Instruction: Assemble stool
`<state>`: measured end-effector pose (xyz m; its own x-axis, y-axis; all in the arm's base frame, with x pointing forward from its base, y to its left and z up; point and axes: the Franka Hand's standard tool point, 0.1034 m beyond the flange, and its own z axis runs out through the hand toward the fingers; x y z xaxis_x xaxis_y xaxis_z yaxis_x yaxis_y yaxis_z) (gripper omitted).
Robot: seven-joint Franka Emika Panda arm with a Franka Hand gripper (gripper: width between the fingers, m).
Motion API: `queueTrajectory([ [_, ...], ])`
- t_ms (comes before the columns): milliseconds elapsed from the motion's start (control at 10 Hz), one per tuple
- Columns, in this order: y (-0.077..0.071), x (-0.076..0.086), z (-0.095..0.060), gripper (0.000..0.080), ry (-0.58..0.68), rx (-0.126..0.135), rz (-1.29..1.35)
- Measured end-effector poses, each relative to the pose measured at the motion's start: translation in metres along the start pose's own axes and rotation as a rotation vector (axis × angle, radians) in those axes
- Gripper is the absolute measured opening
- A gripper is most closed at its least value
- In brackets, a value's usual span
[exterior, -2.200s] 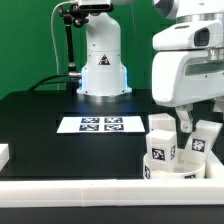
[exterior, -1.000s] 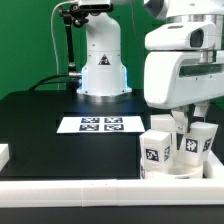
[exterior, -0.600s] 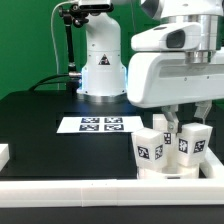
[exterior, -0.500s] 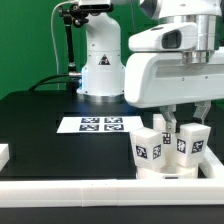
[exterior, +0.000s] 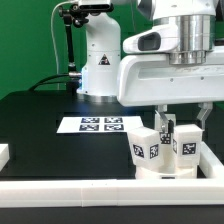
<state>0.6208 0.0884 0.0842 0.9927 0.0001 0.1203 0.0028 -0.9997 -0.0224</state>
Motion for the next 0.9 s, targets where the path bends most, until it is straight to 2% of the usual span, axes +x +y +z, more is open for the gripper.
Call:
queueTrajectory([
  [400,-0.0007,-0.0004,0.0003,0.0337,-0.001,0.005,0.281],
  [900,-0.0024,0.0011,-0.0001,0.0337,0.001,0.036,0.709],
])
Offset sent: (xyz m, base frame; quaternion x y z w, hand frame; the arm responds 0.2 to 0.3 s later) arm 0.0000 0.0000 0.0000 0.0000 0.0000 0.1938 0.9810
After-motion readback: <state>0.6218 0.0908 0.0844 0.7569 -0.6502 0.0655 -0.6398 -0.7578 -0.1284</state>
